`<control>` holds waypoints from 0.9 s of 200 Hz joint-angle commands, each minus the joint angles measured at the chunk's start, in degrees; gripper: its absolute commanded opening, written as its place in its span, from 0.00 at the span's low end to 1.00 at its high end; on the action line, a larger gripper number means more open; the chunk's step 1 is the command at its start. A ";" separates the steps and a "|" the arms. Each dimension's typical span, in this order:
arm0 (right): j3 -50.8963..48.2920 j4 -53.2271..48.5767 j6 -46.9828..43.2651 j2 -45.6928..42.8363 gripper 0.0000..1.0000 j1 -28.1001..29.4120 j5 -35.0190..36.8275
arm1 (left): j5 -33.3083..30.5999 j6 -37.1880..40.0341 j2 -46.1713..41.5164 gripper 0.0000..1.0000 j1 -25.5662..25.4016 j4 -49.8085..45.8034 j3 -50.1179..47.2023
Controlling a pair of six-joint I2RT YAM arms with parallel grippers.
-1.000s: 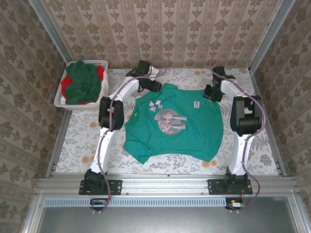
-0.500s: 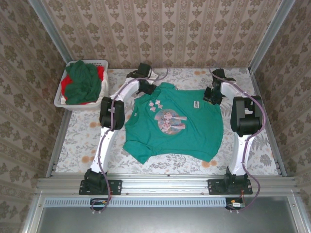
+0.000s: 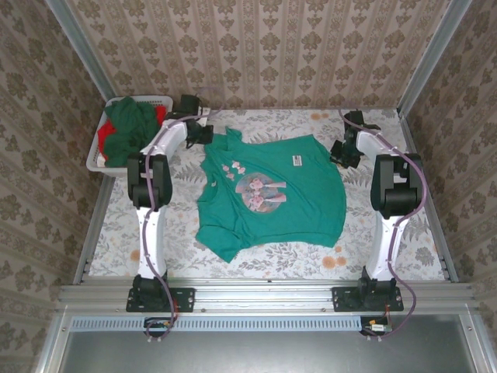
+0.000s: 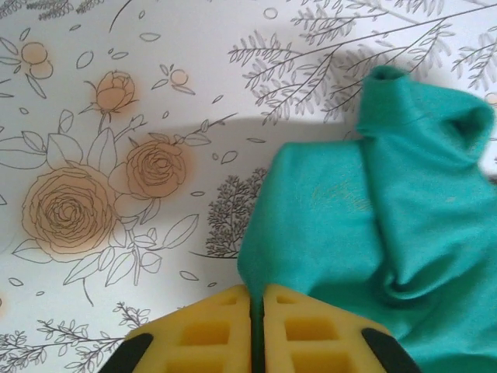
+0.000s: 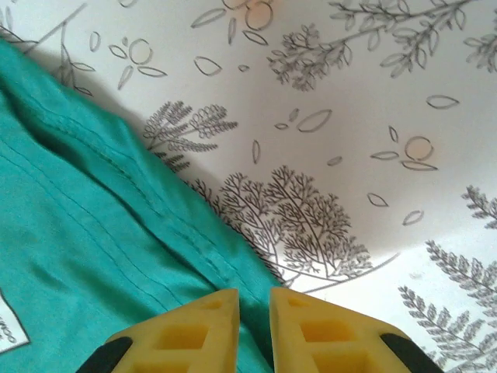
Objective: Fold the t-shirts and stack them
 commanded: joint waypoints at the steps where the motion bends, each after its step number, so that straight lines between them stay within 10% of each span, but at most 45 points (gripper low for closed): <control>1: -1.65 -0.01 -0.47 -6.28 0.21 0.91 0.00 | 0.09 -2.60 -2.57 0.28 -1.48 -1.41 -0.65; 60: 2.01 0.65 -1.37 -4.34 0.25 3.56 0.47 | -0.57 -0.33 -1.86 0.49 -4.20 0.23 2.96; 117: 13.66 -3.82 -3.56 5.92 0.25 5.78 0.47 | 0.75 0.66 17.63 0.47 -5.31 -12.12 32.75; 180: 10.86 -2.26 -3.29 5.76 0.27 5.91 -0.32 | 0.05 -1.34 18.03 0.64 -6.41 -5.67 26.64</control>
